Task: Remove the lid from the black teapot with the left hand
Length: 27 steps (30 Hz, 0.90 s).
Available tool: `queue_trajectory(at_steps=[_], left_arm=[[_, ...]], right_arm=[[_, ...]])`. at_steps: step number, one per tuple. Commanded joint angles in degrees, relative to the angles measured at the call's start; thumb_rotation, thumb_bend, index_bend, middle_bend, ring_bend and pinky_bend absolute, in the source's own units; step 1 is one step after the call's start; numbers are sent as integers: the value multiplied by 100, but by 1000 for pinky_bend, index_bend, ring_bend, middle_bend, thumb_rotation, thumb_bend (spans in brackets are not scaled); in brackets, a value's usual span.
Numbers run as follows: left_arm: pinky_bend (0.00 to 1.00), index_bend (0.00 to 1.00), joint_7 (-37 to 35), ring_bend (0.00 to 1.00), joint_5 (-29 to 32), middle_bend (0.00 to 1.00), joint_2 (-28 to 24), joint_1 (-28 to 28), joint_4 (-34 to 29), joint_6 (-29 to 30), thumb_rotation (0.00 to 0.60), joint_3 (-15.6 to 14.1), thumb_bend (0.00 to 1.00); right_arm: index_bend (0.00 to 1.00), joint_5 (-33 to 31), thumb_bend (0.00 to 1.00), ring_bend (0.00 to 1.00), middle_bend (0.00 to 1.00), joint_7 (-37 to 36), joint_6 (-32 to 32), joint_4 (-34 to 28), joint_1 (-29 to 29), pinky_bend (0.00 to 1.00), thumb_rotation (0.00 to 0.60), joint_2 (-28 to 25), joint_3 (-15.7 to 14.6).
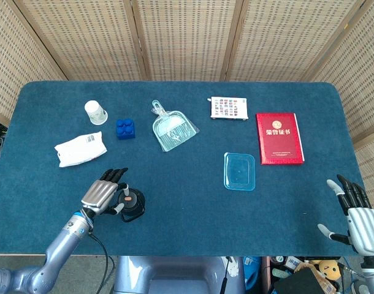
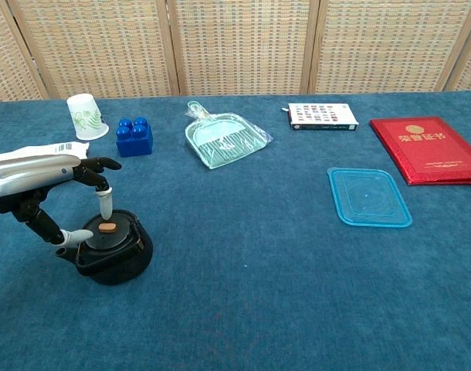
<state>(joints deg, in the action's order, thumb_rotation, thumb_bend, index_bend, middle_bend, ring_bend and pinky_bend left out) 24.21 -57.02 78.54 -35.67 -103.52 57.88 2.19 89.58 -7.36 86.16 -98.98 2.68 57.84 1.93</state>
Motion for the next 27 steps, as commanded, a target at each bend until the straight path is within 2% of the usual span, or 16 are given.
queue_trajectory(at_steps=[1, 10, 15, 27], left_arm=[[0, 442, 43, 0, 64, 0, 37, -29, 21, -22, 600, 8, 364], [0, 445, 144, 0, 189, 0, 87, -91, 29, -23, 600, 20, 366], [0, 448, 145, 0, 183, 0, 113, -106, 50, -20, 600, 18, 418], [0, 472, 165, 0, 231, 0, 220, -119, 147, 9, 600, 6, 418]], right_arm=[[0, 0, 0, 0, 0, -12, -4, 2, 2, 0, 600, -5, -1], [0, 17, 0, 0, 0, -16, -20, -1, 7, 0, 600, -16, -16], [0, 13, 0, 0, 0, -15, -28, 0, 10, 0, 600, -19, -17], [0, 13, 0, 0, 0, -37, -33, 5, 14, 0, 600, -23, -19]])
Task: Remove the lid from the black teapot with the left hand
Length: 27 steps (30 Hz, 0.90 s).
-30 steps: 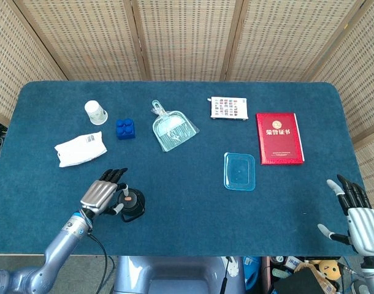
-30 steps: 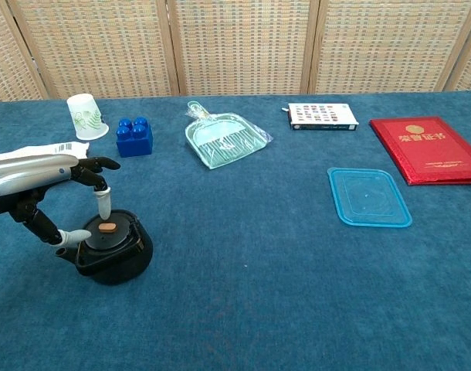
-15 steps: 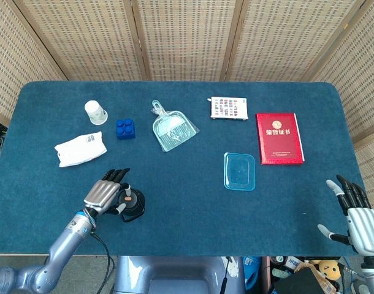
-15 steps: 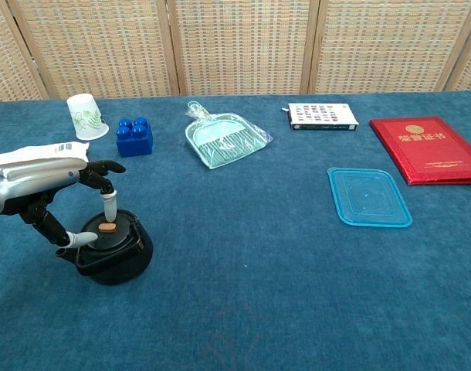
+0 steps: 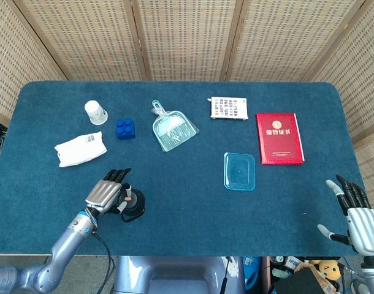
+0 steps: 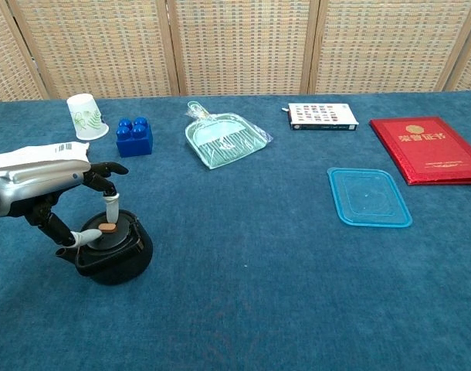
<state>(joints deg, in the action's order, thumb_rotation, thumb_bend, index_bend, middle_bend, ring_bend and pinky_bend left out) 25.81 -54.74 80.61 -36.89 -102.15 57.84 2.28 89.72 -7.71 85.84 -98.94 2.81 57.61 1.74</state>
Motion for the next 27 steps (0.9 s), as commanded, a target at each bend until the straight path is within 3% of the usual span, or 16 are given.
queue_trajectory(at_steps=[1, 17, 27], left_arm=[[0, 477, 10, 0, 7, 0, 21, 4, 15, 19, 600, -3, 419], [0, 558, 8, 0, 30, 0, 150, 10, 108, 87, 600, 14, 424], [0, 559, -293, 0, -279, 0, -324, 105, -379, 299, 600, 182, 425]], right_arm=[[0, 0, 0, 0, 0, -3, -2, 2, 2, 0, 600, 0, 0], [0, 15, 0, 0, 0, -28, 7, -5, 0, 0, 600, -5, -6], [0, 31, 0, 0, 0, -30, 19, -7, -3, 0, 600, -7, -11]])
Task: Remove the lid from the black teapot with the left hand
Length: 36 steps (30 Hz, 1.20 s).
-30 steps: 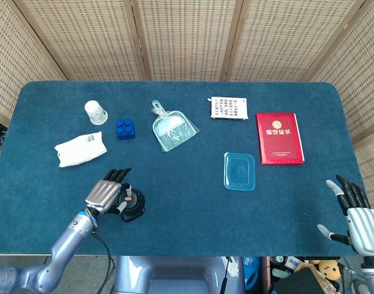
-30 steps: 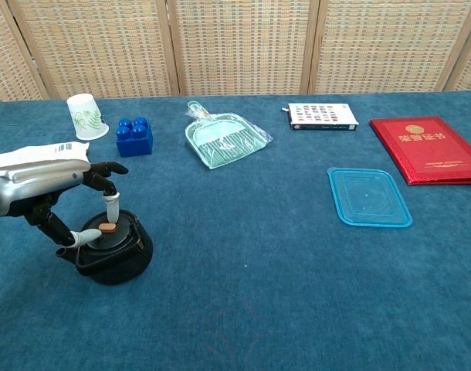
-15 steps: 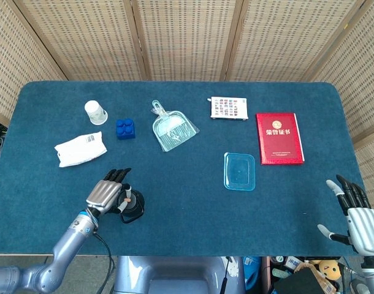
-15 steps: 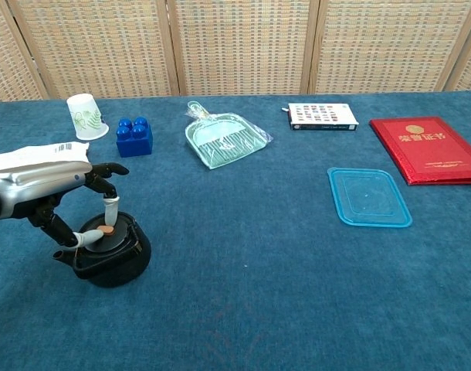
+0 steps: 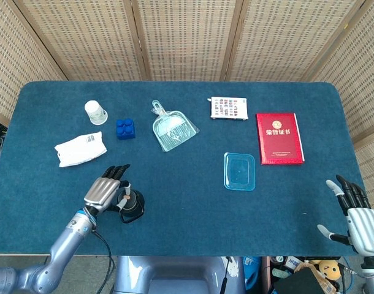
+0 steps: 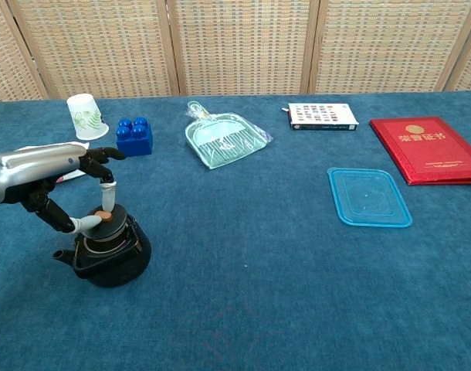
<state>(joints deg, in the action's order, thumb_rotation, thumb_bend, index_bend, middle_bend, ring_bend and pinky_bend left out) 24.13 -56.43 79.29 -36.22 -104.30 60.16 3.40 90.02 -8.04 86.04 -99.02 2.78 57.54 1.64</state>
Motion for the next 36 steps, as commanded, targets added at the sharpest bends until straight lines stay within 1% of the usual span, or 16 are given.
queue_trajectory(at_steps=[1, 6, 9, 12, 15, 18, 21, 24, 27, 29, 31, 33, 34, 36], left_arm=[[0, 559, -163, 0, -135, 0, -266, 47, -206, 86, 600, 97, 426], [0, 559, -383, 0, -64, 0, -596, 83, -184, 96, 600, 244, 425], [0, 559, -720, 0, 32, 0, -744, 98, 124, -102, 600, 318, 426], [0, 559, -1038, 0, -47, 0, -758, 128, 547, -332, 600, 274, 426], [0, 559, -1333, 0, -58, 0, -639, 145, 975, -572, 600, 235, 426], [0, 559, -1610, 0, -50, 0, -392, 135, 1490, -828, 600, 216, 426], [0, 559, -1773, 0, -89, 0, -221, 125, 1773, -946, 600, 222, 426], [0, 559, -1962, 0, -160, 0, 57, 106, 2181, -1060, 600, 241, 425], [0, 555, -2092, 0, -252, 0, 170, 113, 2343, -1096, 600, 255, 426], [0, 456, -2142, 0, -300, 0, 148, 114, 2359, -1178, 600, 228, 426], [0, 217, -2180, 0, -335, 0, 99, 115, 2331, -1232, 600, 220, 415], [0, 62, -2267, 0, -418, 0, -12, 144, 2215, -1232, 600, 225, 385], [0, 10, -2302, 0, -461, 0, -70, 162, 2148, -1206, 600, 233, 360], [0, 0, -2380, 0, -581, 0, -200, 213, 2002, -1108, 600, 250, 342]], right_arm=[[0, 2, 0, 0, 0, 6, -2, -2, 2, 0, 600, 2, -1], [0, 13, 0, 0, 0, 21, -1, -9, 2, 0, 600, 6, -7], [0, 14, 0, 0, 0, 30, -6, -15, 3, 0, 600, 8, -10], [0, 6, 0, 0, 0, 43, -24, -16, 9, 0, 600, 10, -12], [0, -5, 0, 0, 0, 63, -60, -17, 22, 0, 600, 18, -17], [0, -7, 0, 0, 0, 102, -89, -23, 34, 0, 600, 34, -24], [0, -11, 0, 0, 0, 120, -106, -27, 40, 0, 600, 41, -28], [0, -39, 0, 0, 0, 120, -132, -22, 49, 0, 600, 45, -24], [0, -52, 0, 0, 0, 106, -129, -18, 49, 0, 600, 40, -17], [0, -52, 0, 0, 0, 88, -122, -15, 47, 0, 600, 33, -16], [0, -50, 0, 0, 0, 76, -121, -10, 47, 0, 600, 30, -16], [0, -36, 0, 0, 0, 59, -114, -15, 45, 0, 600, 21, -21], [0, -32, 0, 0, 0, 59, -108, -17, 43, 0, 600, 18, -21], [0, -22, 0, 0, 0, 55, -95, -22, 37, 0, 600, 14, -26]])
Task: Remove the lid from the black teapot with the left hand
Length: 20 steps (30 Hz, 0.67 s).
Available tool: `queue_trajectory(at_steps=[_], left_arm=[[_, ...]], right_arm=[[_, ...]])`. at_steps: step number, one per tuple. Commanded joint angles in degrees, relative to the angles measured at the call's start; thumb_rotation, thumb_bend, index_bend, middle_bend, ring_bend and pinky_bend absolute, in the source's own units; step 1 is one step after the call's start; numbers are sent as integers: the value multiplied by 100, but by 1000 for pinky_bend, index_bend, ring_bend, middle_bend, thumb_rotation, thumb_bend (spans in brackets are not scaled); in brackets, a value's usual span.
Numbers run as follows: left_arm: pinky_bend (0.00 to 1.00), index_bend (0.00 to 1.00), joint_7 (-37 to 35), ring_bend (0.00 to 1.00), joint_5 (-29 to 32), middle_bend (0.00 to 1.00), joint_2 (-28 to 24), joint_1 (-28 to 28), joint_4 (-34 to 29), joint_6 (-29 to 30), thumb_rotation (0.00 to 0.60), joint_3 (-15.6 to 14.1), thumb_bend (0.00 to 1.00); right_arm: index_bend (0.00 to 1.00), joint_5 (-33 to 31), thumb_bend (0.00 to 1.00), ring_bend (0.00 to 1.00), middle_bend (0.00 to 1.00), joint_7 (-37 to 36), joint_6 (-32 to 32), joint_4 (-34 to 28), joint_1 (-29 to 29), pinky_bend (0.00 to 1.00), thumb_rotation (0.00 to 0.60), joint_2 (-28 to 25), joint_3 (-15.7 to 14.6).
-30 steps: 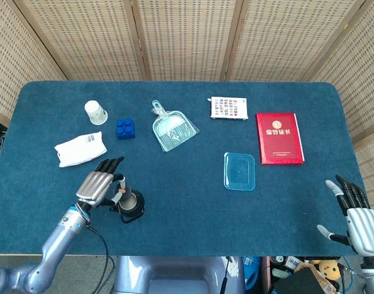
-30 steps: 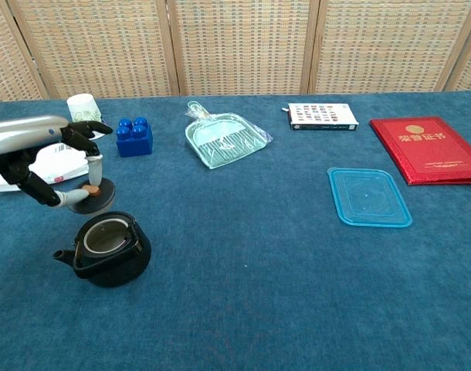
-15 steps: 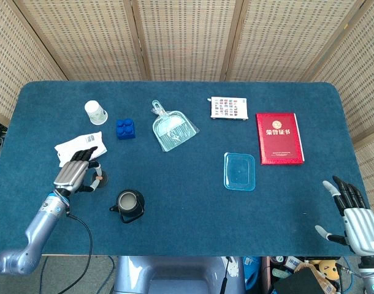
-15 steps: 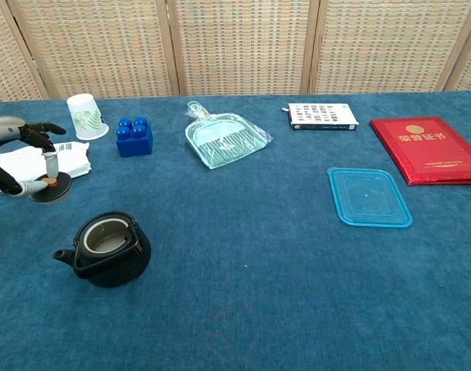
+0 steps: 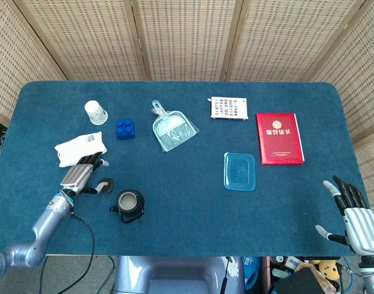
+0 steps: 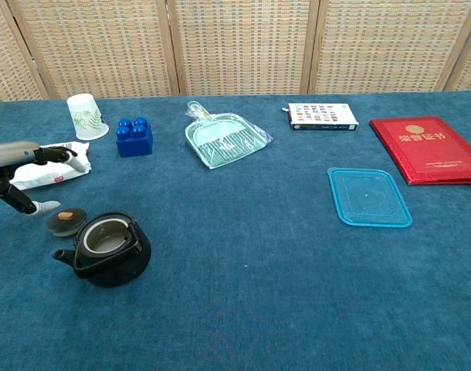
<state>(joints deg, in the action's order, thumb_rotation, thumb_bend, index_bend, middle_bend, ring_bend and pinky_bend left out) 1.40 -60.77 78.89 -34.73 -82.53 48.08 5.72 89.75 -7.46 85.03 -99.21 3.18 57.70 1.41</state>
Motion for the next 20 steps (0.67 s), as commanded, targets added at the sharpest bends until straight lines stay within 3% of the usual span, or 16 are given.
queue_trajectory(at_steps=[1, 5, 9, 15, 20], left_arm=[[0, 0, -191, 0, -273, 0, -270, 123, -290, 248, 600, 50, 340], [0, 0, -464, 0, -737, 0, -710, 415, -685, 799, 600, 41, 325], [0, 0, -426, 0, -1281, 0, -1279, 1049, -1117, 1942, 600, -129, 197], [0, 0, -280, 0, -1599, 0, -1571, 1830, -1300, 3099, 600, -357, 136], [0, 0, -299, 0, -1708, 0, -1629, 2090, -1236, 3348, 600, -432, 136]], right_arm=[[0, 12, 0, 0, 0, -10, 14, -6, -7, 0, 600, -6, -4], [0, 28, 0, 0, 0, -18, 27, -9, -10, 0, 600, -11, -8], [0, 56, 0, 0, 0, 7, 37, -22, -13, 0, 600, -6, -20], [0, 90, 0, 0, 0, 89, 76, -34, -32, 0, 600, 12, -33], [0, 73, 0, 0, 0, 273, 131, -15, -54, 0, 600, 69, -14]])
